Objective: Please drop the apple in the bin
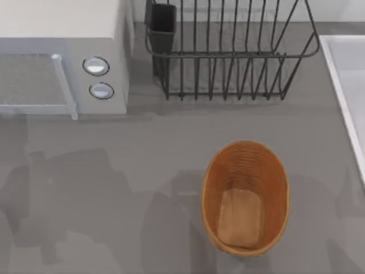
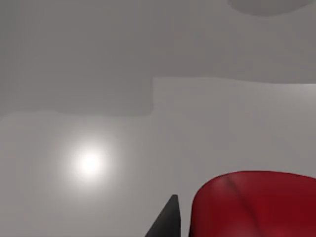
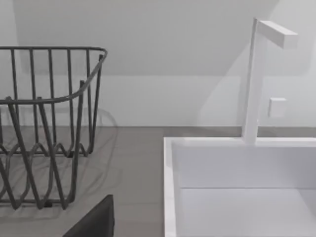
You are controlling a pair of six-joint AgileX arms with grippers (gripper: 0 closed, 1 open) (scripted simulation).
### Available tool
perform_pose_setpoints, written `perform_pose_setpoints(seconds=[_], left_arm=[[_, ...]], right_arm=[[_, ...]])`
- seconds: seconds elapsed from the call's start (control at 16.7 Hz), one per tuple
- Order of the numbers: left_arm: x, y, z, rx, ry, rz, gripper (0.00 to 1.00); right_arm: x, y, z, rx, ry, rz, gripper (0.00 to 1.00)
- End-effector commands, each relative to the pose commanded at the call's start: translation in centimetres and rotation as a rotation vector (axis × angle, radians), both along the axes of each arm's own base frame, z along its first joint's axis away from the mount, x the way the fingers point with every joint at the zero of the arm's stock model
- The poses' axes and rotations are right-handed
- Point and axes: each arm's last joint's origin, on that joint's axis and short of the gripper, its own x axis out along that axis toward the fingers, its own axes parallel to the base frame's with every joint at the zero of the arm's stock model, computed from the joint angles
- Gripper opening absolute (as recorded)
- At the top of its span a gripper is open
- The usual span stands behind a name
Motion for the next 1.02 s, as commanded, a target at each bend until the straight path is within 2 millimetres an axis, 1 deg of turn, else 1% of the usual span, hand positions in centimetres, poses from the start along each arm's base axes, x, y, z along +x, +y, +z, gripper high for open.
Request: perform_pose_setpoints(seconds=[0.12,0.18,0.24,0.48,0.6,0.66,0.78,0.9,1.02], left_arm=[[-0.4,-0.2,2.1,0.004,-0.011,0.002,0.00],[-0.5,-0.2,2.7,0.006,-0.016,0.002,0.00],[-0.6,-0.3,3.0,0.007,-0.019,0.003,0.00],[-0.5,-0.2,2.8,0.006,-0.015,0.004,0.00],[-0.1,-1.1,2.7,0.008,0.011,0.004,0.00],[0.4,-2.0,2.5,0.011,0.036,0.003,0.00],[1.6,-4.8,2.0,0.026,0.106,-0.002,0.00],[2.8,-8.8,1.2,0.061,0.198,-0.011,0.00],[3.7,-13.8,0.1,0.123,0.293,-0.028,0.00]], right_arm=[[0.0,0.0,0.0,0.000,0.000,0.000,1.00],[0.0,0.0,0.0,0.000,0.000,0.000,1.00],[0.0,0.0,0.0,0.000,0.000,0.000,1.00],[0.0,0.0,0.0,0.000,0.000,0.000,1.00],[0.0,0.0,0.0,0.000,0.000,0.000,1.00],[0.0,0.0,0.0,0.000,0.000,0.000,1.00],[0.0,0.0,0.0,0.000,0.000,0.000,1.00],[0.0,0.0,0.0,0.000,0.000,0.000,1.00],[0.0,0.0,0.0,0.000,0.000,0.000,1.00]])
